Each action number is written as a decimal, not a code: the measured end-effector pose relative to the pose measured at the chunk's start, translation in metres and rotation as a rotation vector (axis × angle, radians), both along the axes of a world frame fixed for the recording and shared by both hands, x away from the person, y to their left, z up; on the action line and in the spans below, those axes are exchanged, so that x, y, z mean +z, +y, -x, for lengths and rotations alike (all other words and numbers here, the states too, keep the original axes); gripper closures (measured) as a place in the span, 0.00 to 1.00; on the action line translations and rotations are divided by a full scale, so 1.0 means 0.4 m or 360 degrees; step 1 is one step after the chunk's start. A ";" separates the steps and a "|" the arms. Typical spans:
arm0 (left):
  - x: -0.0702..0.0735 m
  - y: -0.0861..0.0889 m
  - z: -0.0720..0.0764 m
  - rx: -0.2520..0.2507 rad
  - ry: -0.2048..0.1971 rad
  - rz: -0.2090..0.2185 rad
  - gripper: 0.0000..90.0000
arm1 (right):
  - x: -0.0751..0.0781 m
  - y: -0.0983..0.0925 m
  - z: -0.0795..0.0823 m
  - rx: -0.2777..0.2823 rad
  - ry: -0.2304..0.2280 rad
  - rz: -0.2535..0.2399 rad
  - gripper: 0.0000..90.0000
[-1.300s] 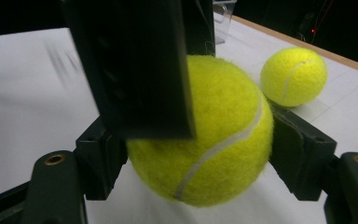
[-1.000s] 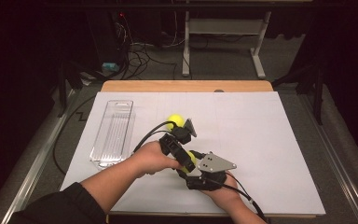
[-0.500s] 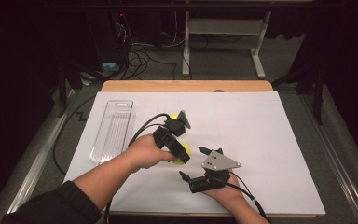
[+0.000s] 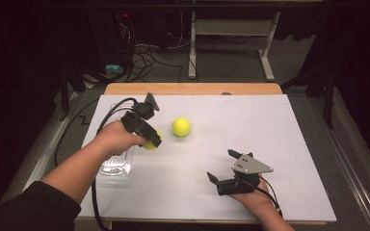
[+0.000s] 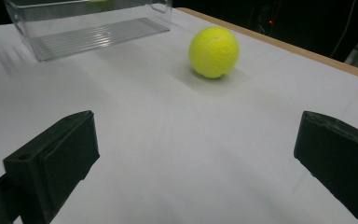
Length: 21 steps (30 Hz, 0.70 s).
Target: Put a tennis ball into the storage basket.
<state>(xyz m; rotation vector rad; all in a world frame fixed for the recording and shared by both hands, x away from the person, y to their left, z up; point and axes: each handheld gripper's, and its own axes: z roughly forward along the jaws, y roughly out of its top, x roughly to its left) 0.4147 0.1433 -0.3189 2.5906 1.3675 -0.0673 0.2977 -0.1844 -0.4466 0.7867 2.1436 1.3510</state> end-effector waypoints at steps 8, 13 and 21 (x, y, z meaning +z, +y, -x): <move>0.014 0.118 -0.049 0.0200 -0.0016 -0.0095 0.30 | -0.005 -0.068 0.004 -0.0085 0.0012 0.0023 0.00; 0.009 0.175 -0.087 0.0307 0.0008 -0.0116 0.30 | -0.010 -0.099 0.008 -0.0122 0.0027 0.0027 0.00; -0.032 0.213 -0.144 0.0411 0.0083 -0.0137 0.30 | -0.019 -0.127 0.014 -0.0140 0.0040 0.0037 0.00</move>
